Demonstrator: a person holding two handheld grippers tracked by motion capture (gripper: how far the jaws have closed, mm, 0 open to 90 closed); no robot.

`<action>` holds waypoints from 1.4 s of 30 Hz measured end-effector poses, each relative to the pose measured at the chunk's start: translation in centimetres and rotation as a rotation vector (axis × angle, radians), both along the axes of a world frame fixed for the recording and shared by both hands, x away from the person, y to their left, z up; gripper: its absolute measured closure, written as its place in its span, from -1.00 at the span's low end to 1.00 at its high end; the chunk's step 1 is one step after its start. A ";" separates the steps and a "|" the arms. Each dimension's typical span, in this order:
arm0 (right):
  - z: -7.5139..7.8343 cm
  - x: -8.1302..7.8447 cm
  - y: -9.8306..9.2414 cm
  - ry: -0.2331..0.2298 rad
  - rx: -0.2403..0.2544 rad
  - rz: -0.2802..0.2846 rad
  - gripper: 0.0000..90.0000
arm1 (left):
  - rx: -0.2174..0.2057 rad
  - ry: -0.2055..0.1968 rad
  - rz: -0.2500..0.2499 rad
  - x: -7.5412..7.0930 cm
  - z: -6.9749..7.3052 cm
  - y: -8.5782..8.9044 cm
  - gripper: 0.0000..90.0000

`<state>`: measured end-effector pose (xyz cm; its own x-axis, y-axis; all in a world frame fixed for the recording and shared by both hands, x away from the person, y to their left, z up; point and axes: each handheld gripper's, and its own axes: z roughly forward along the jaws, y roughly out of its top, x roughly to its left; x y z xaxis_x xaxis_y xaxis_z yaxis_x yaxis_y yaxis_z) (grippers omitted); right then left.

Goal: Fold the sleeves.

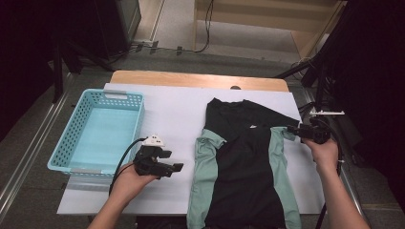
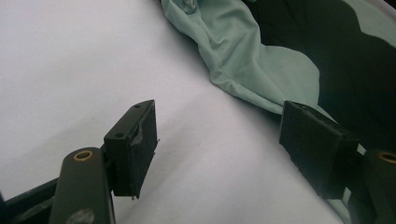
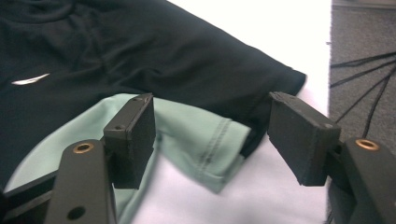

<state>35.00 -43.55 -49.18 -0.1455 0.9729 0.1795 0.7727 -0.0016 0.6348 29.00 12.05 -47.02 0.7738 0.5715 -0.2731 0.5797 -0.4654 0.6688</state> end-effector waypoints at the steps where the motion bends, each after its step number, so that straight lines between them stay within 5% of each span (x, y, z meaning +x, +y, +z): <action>1: -0.2 0.1 -0.2 0.002 0.004 -0.006 -0.31 | 0.000 0.000 0.000 0.0 0.0 0.0 -0.35; 16: -2.3 1.5 -0.6 0.068 -0.028 -0.020 -0.27 | -0.002 -0.009 0.005 -0.4 0.0 0.1 -0.35; 25: -2.2 1.6 1.0 0.061 -0.048 0.005 0.41 | -0.003 -0.008 0.002 -0.4 -0.1 0.1 -0.35; 34: -1.8 2.1 0.9 0.120 0.062 -0.037 0.74 | 0.002 -0.008 0.000 -0.4 -0.1 0.1 -0.35; 42: -0.3 1.6 1.2 0.069 0.073 -0.026 0.75 | -0.001 -0.009 0.001 -0.4 -0.1 0.1 -0.35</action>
<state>36.64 -42.33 -49.45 -0.1051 0.9601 0.2591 0.8135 -0.0669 0.5776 28.55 12.17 -47.11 0.7759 0.5719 -0.2664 0.5739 -0.4645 0.6745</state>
